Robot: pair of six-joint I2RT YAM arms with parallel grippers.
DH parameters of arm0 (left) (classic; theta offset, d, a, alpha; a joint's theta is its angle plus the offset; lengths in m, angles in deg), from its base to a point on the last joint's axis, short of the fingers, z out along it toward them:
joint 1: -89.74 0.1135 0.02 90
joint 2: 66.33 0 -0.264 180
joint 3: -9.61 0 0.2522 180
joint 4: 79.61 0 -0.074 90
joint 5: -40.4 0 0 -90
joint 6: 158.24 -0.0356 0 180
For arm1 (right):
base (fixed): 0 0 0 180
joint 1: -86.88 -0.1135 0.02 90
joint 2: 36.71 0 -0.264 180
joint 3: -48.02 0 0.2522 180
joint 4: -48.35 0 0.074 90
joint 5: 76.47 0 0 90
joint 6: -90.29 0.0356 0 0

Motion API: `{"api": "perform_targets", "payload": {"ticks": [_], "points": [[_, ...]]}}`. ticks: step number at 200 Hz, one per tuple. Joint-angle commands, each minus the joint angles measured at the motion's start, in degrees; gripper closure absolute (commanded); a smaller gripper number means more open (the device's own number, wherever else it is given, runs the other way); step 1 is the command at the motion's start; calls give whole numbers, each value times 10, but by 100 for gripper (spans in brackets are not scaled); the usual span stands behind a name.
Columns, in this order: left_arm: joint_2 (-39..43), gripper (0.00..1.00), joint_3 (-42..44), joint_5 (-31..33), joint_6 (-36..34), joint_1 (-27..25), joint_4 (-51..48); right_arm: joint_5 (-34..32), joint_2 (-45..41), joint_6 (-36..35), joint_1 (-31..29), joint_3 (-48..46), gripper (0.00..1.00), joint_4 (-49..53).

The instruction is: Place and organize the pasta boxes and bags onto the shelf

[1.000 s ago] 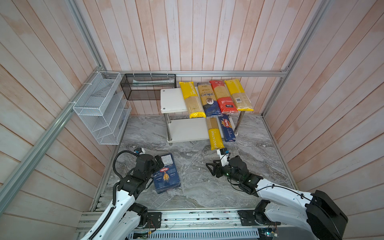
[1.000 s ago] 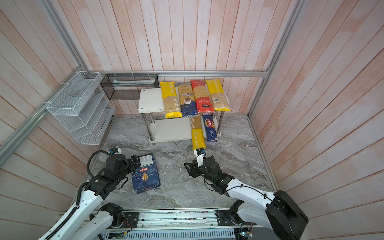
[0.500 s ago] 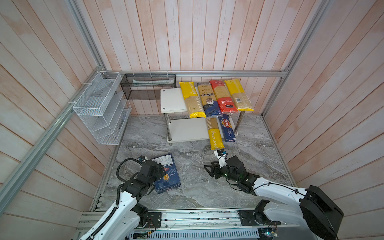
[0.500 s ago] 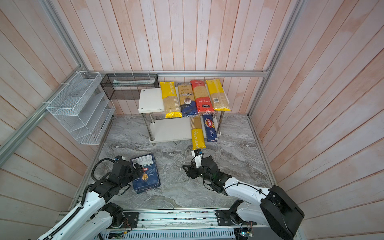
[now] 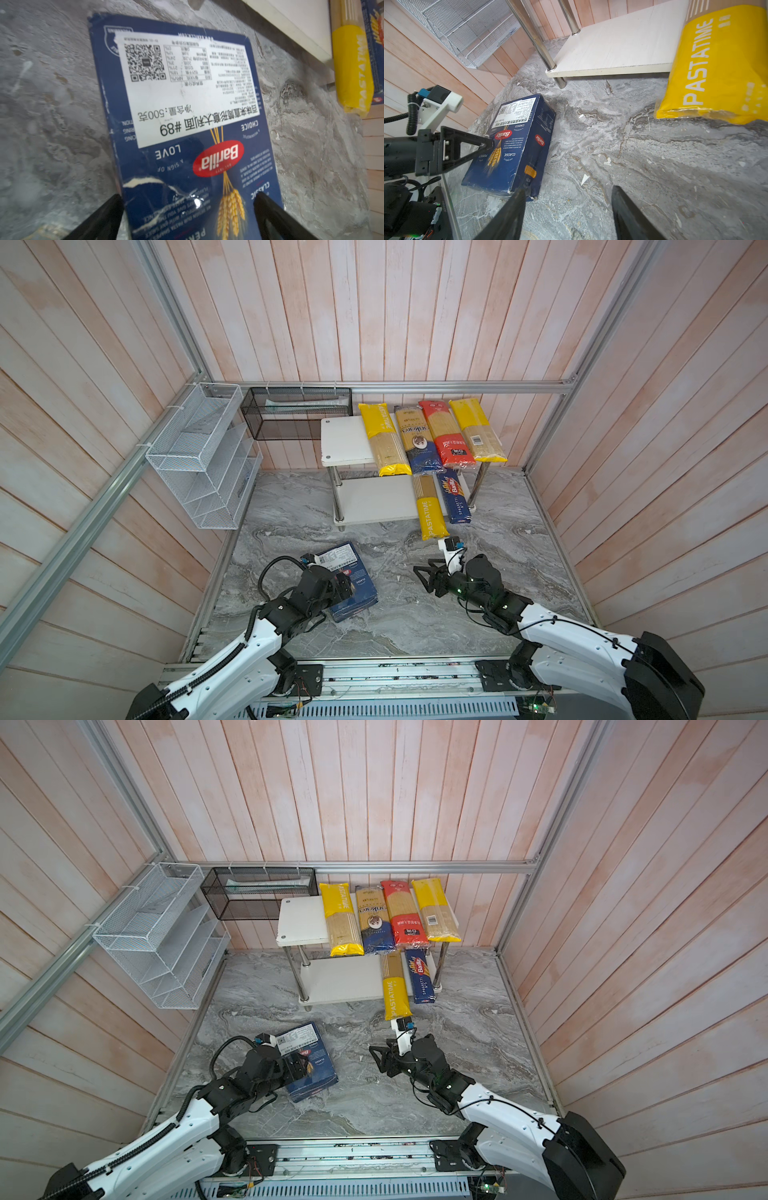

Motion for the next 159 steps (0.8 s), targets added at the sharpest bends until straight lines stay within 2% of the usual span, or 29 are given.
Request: {"api": "perform_targets", "payload": {"ticks": [1, 30, 45, 71, 92, 114, 138, 159], "points": [[-54, 0, -22, 7, 25, -60, 77, -30, -20, 1, -1, -8, 34, 19], [-156, 0, -110, 31, -7, -125, 99, -29, -34, 4, 1, -11, 34, 34], [-216, 0, -154, 18, -36, -148, 116, -23, -39, 12, 2, -15, 34, 38], [-274, 0, -216, 45, -57, -163, 52, -8, -52, 41, 3, -30, 34, 50], [-236, 0, -209, 96, -56, -159, -12, 12, -68, 72, 3, -50, 34, 51], [-156, 0, -182, 110, -79, -105, -46, 27, -87, 91, 3, -63, 34, 54], [-46, 0, -135, 108, -147, -39, 4, 26, -104, 113, 3, -78, 34, 38], [2, 0, -98, 86, -217, 11, 85, 30, -108, 132, 4, -86, 34, 12]]}}
